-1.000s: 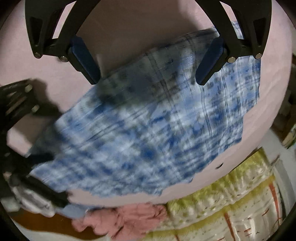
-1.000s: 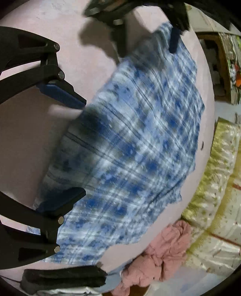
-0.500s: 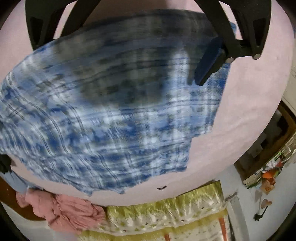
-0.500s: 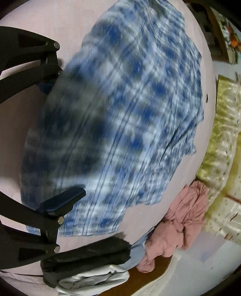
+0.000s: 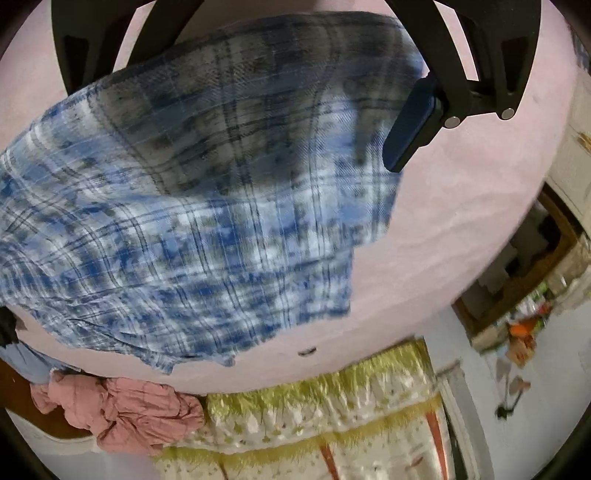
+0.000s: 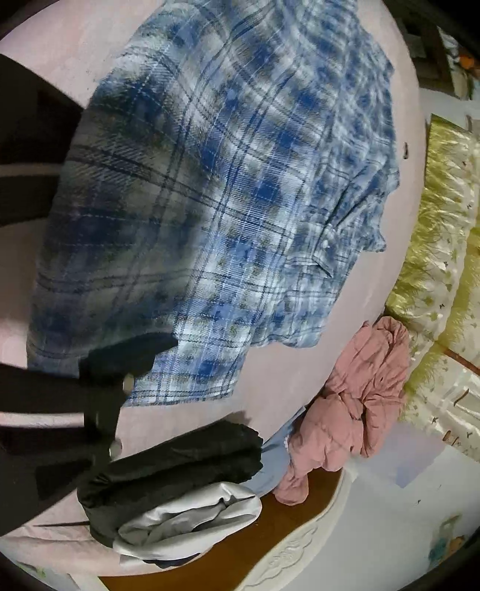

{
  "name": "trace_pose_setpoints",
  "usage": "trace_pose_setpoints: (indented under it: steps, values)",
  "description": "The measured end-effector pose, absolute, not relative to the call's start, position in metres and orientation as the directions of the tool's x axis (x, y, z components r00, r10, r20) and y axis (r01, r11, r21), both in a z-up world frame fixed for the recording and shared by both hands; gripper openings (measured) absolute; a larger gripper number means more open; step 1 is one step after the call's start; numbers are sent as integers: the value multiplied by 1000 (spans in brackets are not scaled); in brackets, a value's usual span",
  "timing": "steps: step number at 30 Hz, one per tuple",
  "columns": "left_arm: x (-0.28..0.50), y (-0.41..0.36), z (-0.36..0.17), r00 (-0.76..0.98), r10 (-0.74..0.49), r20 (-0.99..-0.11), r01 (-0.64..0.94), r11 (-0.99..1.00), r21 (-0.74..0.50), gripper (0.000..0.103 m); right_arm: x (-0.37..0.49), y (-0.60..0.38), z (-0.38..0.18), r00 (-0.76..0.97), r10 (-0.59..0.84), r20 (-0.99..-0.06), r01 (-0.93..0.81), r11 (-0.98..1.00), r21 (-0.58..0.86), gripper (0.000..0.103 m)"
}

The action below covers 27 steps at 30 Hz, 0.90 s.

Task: Fold large clothes

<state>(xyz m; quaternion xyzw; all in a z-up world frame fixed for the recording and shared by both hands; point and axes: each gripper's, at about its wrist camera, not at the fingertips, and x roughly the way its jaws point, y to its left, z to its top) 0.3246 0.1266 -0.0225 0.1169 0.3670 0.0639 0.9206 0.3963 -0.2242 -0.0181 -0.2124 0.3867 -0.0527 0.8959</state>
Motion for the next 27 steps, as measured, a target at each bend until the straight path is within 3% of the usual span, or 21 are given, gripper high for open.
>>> trace_pose_setpoints:
  steps: [8, 10, 11, 13, 14, 15, 16, 17, 18, 22, 27]
  values:
    - [323, 123, -19, 747, 160, -645, 5, 969, 246, 93, 393, -217, -20, 702, -272, -658, -69, 894, -442, 41]
    - [320, 119, -17, 762, 124, -635, 40, 970, 238, 89, 393, -217, -21, 702, -263, -661, -74, 897, -436, 34]
    - [320, 117, -16, 768, 129, -628, 41, 968, 249, 86, 394, -217, -22, 699, -250, -670, -83, 902, -423, 25]
    - [320, 114, -16, 769, 124, -627, 50, 966, 253, 77, 394, -218, -23, 691, -233, -684, -95, 909, -405, 19]
    - [320, 113, -16, 770, 132, -624, 47, 964, 262, 66, 394, -218, -24, 692, -230, -685, -97, 910, -403, 16]
    - [319, 110, -16, 775, 142, -616, 43, 961, 275, 46, 393, -217, -23, 695, -229, -682, -95, 910, -402, 12]
    - [318, 108, -16, 779, 143, -610, 49, 957, 286, 33, 392, -217, -22, 698, -225, -679, -94, 912, -399, 10]
    - [316, 105, -16, 782, 141, -607, 55, 954, 293, 10, 391, -216, -21, 702, -220, -677, -94, 914, -394, 7]
    - [316, 104, -16, 784, 142, -605, 56, 954, 295, 5, 390, -216, -20, 706, -213, -676, -96, 916, -389, 5]
    - [297, 108, -4, 817, 123, -563, 37, 964, 263, 3, 365, -202, -6, 760, -235, -606, -74, 895, -440, 4]
    - [234, 117, 0, 822, 89, -563, 37, 977, 209, 2, 308, -217, 6, 773, -135, -620, -72, 952, -297, 4]
